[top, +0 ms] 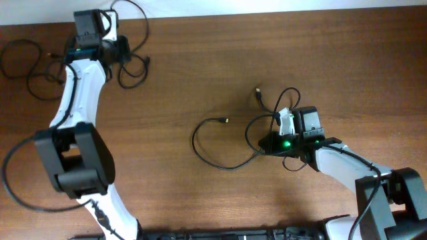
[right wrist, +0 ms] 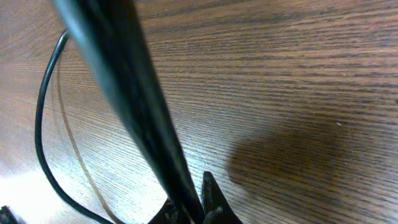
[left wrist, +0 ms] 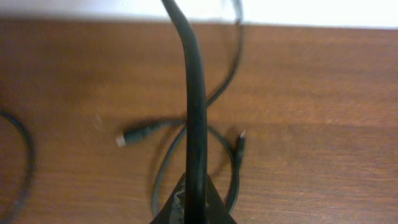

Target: Untangle cables

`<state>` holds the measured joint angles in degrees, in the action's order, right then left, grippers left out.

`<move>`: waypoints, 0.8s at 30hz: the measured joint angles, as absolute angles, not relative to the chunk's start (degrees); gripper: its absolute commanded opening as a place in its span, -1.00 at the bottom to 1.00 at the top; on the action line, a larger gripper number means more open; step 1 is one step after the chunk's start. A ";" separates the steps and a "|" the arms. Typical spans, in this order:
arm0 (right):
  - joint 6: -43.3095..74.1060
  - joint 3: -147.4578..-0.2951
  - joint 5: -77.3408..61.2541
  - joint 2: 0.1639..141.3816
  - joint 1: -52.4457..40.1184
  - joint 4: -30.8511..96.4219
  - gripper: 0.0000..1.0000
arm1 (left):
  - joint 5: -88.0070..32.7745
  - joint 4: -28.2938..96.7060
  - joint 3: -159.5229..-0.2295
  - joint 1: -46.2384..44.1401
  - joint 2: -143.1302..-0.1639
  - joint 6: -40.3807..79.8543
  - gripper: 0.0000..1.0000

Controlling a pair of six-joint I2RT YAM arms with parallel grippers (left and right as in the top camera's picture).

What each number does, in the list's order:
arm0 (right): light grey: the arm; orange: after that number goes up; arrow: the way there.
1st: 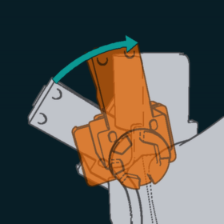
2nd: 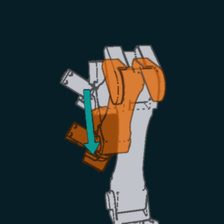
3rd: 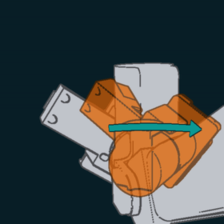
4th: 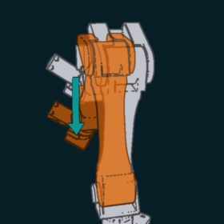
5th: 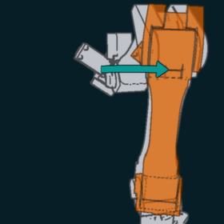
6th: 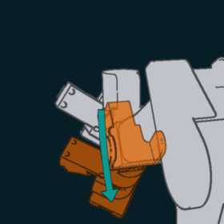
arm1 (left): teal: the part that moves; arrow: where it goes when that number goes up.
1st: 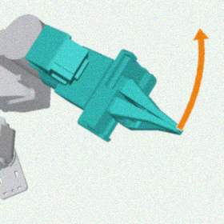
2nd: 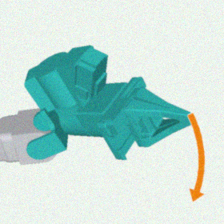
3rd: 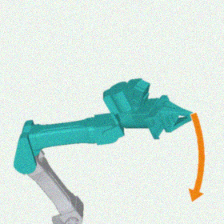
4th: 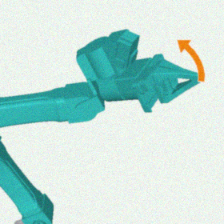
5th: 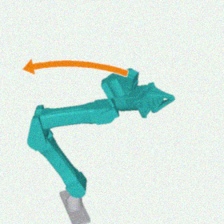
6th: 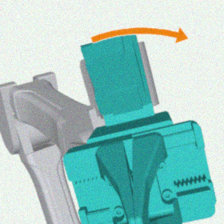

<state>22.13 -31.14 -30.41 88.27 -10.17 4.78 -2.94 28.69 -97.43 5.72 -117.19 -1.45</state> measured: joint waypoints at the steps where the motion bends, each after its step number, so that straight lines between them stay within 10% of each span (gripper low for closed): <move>1: 22.09 -31.14 -30.41 88.27 -10.17 4.80 -0.92 | -2.96 29.34 -97.41 5.87 -118.06 0.78 -1.00; 9: 22.13 -31.14 -30.30 88.27 -10.17 4.97 -0.92 | 1.52 38.52 -97.45 8.38 -119.07 31.64 -1.00; 10: 22.13 -31.14 -30.22 88.27 -10.17 4.97 -0.92 | 2.02 39.66 -97.45 8.38 -119.07 34.63 -0.75; 12: 22.13 -31.14 -30.20 88.27 -10.17 4.99 -0.92 | 2.81 41.25 -97.45 8.36 -119.07 40.07 0.98; 24: 22.13 -31.14 -30.20 88.27 -10.17 4.62 -0.92 | 1.13 41.58 -98.41 8.19 -115.02 37.60 0.97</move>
